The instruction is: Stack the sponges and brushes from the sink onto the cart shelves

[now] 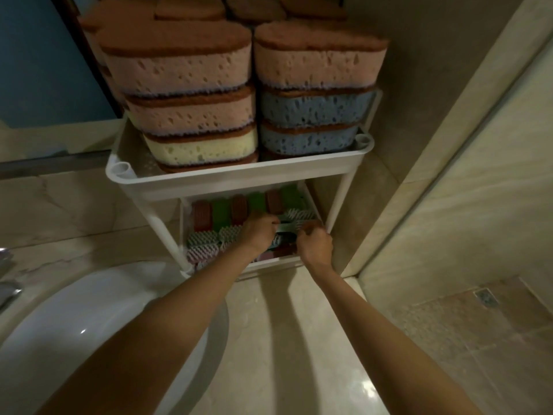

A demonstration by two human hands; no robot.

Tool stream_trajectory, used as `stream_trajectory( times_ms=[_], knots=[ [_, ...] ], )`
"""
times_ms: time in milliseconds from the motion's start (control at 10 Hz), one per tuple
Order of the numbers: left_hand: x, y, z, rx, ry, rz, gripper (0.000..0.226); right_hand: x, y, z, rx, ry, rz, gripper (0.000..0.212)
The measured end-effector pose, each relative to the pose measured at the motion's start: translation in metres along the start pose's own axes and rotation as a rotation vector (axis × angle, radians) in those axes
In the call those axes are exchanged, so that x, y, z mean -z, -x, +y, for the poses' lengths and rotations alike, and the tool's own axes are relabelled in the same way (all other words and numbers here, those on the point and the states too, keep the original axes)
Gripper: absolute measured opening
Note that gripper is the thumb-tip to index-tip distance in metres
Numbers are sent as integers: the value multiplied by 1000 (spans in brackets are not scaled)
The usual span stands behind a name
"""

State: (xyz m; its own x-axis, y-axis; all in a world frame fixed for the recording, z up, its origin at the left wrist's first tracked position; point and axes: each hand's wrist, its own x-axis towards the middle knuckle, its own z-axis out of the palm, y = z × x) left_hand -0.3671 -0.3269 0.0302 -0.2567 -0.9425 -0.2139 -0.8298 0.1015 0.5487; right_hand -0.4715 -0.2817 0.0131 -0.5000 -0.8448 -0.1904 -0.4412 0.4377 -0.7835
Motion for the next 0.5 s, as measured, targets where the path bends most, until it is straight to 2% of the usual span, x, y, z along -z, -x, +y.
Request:
stream_trajectory(
  times_ms=[100,300,400,500],
  knots=[
    [-5,5,1,-16,-191,6,35,0,0,0,5,37,-13,24],
    [-3,15,5,45,-316,54,42,6,-1,0,-21,108,-64,27],
    [7,23,8,98,-269,84,37,12,3,-4,-39,140,-85,30],
    [10,29,3,102,-120,163,42,14,10,-5,-23,136,-62,29]
  ],
)
